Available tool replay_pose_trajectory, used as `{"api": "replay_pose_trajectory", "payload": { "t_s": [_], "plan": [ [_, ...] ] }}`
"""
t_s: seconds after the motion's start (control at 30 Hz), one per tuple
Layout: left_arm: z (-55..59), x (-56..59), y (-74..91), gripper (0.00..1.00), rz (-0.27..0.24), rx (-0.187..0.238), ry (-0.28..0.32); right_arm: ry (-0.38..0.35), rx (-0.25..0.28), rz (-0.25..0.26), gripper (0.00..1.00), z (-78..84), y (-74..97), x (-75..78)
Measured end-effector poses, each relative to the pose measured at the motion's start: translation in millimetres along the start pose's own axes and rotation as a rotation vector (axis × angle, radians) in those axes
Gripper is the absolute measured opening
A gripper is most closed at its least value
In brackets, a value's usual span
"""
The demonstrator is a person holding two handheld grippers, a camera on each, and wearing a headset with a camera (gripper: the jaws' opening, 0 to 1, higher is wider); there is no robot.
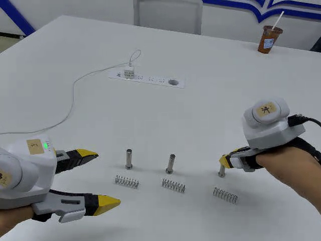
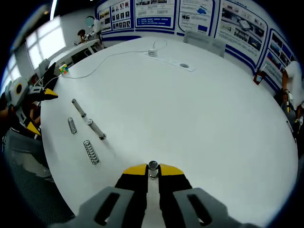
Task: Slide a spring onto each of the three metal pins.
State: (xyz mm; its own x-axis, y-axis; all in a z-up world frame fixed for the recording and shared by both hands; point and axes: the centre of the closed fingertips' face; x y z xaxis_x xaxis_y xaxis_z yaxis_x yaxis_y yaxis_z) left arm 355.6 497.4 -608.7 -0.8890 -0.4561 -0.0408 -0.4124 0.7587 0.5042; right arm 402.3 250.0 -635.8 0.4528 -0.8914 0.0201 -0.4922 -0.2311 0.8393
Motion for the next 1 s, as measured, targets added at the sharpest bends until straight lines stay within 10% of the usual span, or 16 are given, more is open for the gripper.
{"api": "replay_pose_trajectory", "payload": {
  "t_s": [1.0],
  "plan": [
    [-2.5, 4.3, -1.2, 0.69, 0.002, 0.008, -0.002, 0.050, 0.032, -0.026, 0.12, 12.5, 11.0, 1.4]
  ]
}}
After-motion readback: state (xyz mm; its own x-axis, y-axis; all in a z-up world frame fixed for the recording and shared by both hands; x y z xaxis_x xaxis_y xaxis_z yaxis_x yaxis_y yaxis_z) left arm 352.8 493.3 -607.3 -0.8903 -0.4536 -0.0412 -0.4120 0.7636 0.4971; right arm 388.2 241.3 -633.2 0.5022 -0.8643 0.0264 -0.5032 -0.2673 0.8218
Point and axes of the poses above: the centre of the closed fingertips' face, and the gripper's own axes: y roughly backward along the fingers, x roughly to its right, z roughly out of its underside, and after that the axes turned 3 degrees about -x, right-handed
